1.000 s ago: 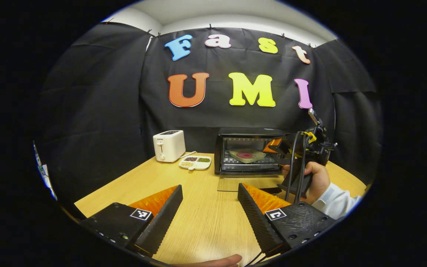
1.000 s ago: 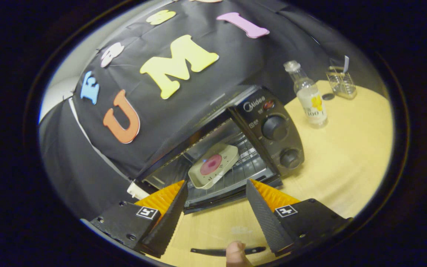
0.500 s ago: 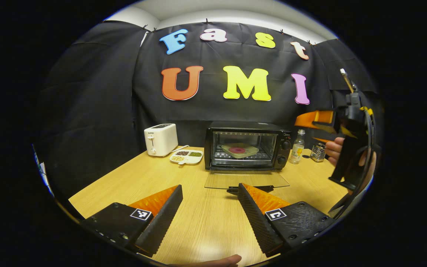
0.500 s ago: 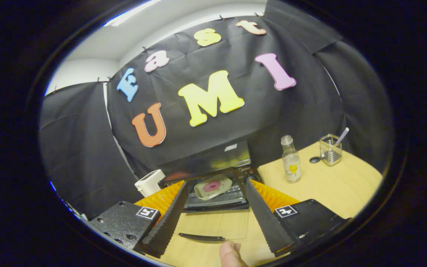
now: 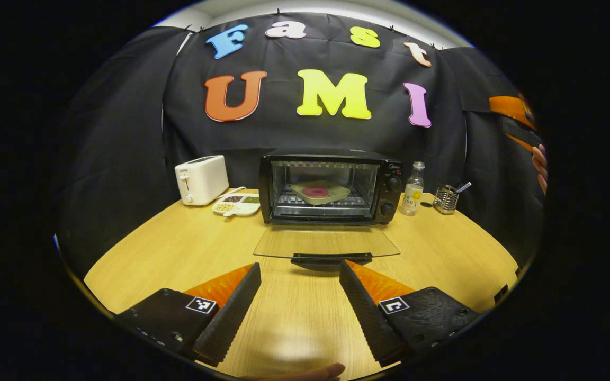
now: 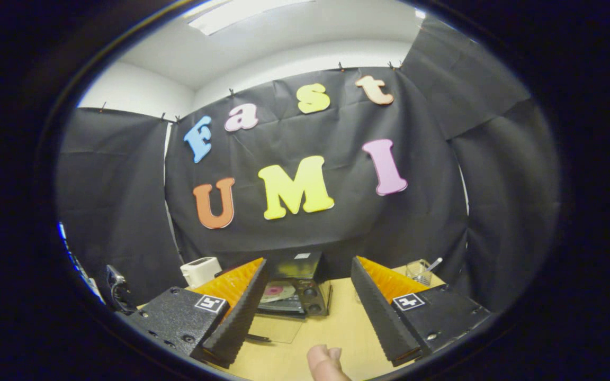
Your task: Open the electric oven with the left hand, put the food in, and close the electric oven.
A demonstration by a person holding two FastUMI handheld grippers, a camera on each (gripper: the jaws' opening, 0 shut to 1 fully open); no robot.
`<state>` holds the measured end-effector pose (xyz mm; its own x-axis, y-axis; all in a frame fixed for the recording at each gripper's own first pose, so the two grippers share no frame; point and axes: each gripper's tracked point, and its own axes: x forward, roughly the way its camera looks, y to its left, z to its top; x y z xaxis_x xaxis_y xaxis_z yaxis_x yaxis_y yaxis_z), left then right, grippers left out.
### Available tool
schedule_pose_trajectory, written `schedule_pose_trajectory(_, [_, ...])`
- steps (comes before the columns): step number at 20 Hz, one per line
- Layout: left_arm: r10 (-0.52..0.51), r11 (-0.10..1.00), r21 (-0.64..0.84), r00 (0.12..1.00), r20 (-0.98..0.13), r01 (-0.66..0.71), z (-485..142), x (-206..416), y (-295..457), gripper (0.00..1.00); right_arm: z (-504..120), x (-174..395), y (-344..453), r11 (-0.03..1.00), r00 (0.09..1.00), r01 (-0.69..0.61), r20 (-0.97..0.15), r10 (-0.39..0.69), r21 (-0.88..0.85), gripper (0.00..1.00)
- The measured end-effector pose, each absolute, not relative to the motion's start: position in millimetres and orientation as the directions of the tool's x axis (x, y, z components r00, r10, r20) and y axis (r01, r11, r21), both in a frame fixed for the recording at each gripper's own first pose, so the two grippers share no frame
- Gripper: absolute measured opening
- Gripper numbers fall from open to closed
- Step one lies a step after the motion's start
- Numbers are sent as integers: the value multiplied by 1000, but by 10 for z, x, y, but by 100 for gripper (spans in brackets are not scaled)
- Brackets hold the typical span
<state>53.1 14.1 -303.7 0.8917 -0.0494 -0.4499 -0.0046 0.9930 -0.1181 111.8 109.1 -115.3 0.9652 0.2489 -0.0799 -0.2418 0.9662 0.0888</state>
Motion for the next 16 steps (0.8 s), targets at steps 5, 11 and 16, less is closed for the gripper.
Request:
schedule_pose_trajectory(5, [-93,992,-123,852,-514,34,-3323,684,-123,96,-921,789,783,972,972,-230,-26,232,44,94])
schedule_pose_trajectory(11, [-144,988,-128,791,-595,84,-3678,892,-411,96,-902,615,482,978,977,-211,-16,211,7,94])
schedule_pose_trajectory(16, [-150,987,-134,760,-633,83,-3794,1055,-470,96,-884,536,172,985,984,-174,23,174,5,94])
